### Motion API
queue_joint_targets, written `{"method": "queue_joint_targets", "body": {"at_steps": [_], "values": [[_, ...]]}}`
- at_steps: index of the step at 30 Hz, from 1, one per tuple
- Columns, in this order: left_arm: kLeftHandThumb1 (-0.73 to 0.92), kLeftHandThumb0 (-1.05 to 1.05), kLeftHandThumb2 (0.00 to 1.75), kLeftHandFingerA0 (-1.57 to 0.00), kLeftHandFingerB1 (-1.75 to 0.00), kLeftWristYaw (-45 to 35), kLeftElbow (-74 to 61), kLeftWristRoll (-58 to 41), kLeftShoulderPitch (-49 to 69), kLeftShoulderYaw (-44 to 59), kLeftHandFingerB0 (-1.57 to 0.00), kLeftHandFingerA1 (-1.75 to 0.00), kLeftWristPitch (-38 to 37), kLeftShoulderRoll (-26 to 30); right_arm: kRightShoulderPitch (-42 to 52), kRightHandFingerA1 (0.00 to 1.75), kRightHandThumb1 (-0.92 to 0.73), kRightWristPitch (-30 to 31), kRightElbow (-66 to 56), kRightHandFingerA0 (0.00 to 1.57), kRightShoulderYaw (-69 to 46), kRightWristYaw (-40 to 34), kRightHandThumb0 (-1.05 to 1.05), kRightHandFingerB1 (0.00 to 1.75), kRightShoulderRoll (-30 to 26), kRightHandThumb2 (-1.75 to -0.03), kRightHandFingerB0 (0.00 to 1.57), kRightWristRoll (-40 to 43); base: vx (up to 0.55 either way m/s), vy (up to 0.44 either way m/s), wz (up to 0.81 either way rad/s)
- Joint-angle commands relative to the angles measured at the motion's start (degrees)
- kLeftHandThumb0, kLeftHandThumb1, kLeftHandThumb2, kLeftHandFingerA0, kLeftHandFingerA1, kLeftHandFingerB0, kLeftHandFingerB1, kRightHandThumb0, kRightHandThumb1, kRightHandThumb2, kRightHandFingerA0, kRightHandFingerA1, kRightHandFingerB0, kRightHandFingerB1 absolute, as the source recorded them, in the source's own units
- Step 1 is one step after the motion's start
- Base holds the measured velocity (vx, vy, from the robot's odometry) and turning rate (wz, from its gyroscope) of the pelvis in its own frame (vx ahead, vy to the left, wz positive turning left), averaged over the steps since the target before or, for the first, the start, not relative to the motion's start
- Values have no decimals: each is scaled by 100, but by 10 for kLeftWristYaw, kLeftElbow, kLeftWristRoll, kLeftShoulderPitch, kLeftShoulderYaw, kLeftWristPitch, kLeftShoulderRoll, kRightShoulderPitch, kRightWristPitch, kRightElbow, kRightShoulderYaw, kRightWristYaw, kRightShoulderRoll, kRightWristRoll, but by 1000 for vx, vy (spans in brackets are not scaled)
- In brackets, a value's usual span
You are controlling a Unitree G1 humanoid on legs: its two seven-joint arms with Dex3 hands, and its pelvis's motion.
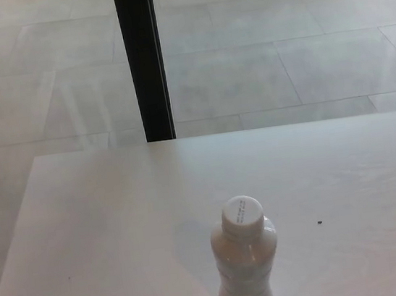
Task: The robot uses its left hand to to lift the bottle kept on the middle of the desk and tilts it towards its right hand. It then uses its right hand to rotate its cap to open it and places the bottle and cap back on the desk
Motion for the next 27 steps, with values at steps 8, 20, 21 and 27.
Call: {"method": "queue_joint_targets", "body": {"at_steps": [8,20,21,27], "values": [[54,-93,93,0,0,-114,-17,-244,-80,300,0,-12,35,101,-83,17,-73,20,-113,8,-142,5,-92,7,-94,-107,5,142,0,0,0],[60,-79,59,0,-29,-142,-437,-270,-222,229,-12,-34,104,62,-240,32,-88,84,-414,3,-81,20,-75,25,-116,-67,5,160,0,0,0],[49,-77,88,-4,-27,-147,-470,-275,-224,214,-8,-12,96,47,-248,45,-65,88,-432,1,-71,16,-77,38,-110,-107,1,158,0,0,0],[53,-93,87,0,-3,-130,-639,-305,-248,121,0,-10,137,-21,-282,52,-66,97,-543,10,9,31,-89,47,-73,-103,7,159,0,0,0]]}}
